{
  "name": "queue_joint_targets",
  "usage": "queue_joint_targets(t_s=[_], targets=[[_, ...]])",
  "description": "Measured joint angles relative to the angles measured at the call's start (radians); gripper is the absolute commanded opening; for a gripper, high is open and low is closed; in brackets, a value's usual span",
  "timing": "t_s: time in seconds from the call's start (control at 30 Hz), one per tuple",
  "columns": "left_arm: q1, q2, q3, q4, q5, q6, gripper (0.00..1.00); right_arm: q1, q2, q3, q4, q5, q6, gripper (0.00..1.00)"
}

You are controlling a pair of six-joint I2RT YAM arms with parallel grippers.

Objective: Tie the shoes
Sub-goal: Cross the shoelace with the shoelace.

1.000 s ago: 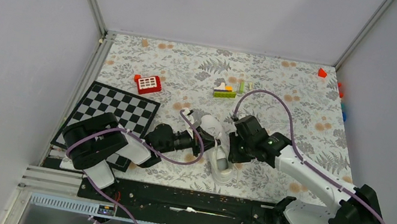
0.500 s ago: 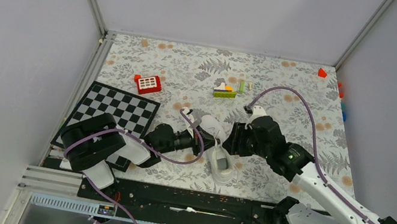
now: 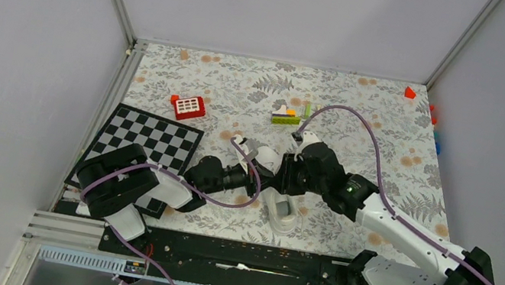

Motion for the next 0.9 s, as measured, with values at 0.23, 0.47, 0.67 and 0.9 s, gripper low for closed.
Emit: queue_joint_targets(t_s=[0.23, 0.47, 0.67, 0.9], targets=[[0.000, -0.003, 0.002, -0.005, 0.009, 0.009, 0.00, 0.003, -0.013, 0.000, 0.011, 0.053, 0.008, 0.00], [0.002, -0.018, 0.000, -0.021, 0.047, 0.024, 0.00, 0.004, -0.046, -0.007, 0.006, 0.097, 0.008, 0.00], [0.002, -0.018, 0.000, -0.021, 0.055, 0.026, 0.00, 0.004, -0.060, -0.023, -0.003, 0.104, 0.009, 0.00], [0.004, -0.018, 0.000, -0.021, 0.054, 0.026, 0.00, 0.004, -0.060, -0.024, -0.004, 0.073, 0.006, 0.03]])
